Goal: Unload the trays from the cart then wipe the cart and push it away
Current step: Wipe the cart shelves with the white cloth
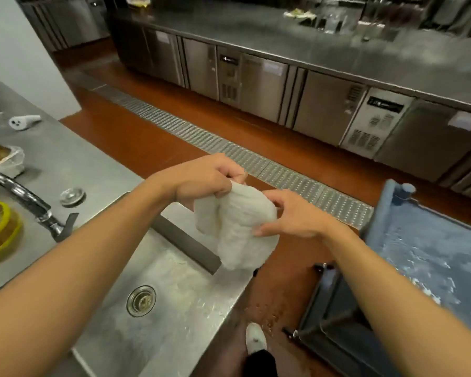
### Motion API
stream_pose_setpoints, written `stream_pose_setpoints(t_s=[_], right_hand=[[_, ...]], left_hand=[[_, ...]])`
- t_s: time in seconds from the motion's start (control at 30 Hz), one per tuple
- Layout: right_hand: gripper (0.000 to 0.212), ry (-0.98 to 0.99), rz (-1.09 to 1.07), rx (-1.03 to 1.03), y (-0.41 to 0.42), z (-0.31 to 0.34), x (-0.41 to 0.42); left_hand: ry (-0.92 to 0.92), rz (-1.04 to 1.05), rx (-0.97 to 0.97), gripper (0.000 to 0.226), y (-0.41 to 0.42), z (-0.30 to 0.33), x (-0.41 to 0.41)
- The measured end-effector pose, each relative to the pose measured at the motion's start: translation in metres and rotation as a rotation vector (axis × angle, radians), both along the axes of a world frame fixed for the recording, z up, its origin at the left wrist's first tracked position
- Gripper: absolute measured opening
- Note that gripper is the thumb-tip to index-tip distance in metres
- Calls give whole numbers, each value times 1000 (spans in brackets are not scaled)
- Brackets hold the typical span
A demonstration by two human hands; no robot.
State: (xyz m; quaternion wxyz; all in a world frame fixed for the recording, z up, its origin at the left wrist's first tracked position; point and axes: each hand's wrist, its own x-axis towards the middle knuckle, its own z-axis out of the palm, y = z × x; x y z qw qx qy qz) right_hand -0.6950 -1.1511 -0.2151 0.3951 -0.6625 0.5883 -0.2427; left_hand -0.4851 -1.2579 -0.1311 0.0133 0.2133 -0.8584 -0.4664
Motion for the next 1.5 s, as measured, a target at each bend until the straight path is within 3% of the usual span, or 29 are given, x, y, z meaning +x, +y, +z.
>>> stream_pose_setpoints(t_s=[0.23,0.47,0.67,0.83,0.97,1.1,1.17,1.37,1.43,1.5], right_hand=[[37,39,-483,-73,184,37,-99],[25,28,-956,-184,347,39,-185],[12,157,-1165,-189,412,20,-279],[26,180,-1275,-240,419,-7,-375],[21,161,-1245,-176,421,-51,-421],[23,120,-906,294,435,-119,-428],[17,93,-753,451,437,-147,-423],[11,222,-753,303,401,-174,-418],[17,256,-684,240,384,-177,-411],[29,344,-566,183,366,-181,-406]], left_hand=[[81,-142,-159,19,89,42,-100],[166,-192,-276,17,172,17,-238],[192,-155,-290,18,213,-25,-359],[236,-22,-290,17,234,-56,-451],[149,1,-249,15,241,-108,-493],[-195,-107,-252,13,239,-178,-486],[-254,-87,-254,13,234,-204,-477],[-117,-28,-386,8,201,-225,-461],[-74,-64,-516,3,190,-225,-454],[-39,-32,-677,17,178,-230,-445]])
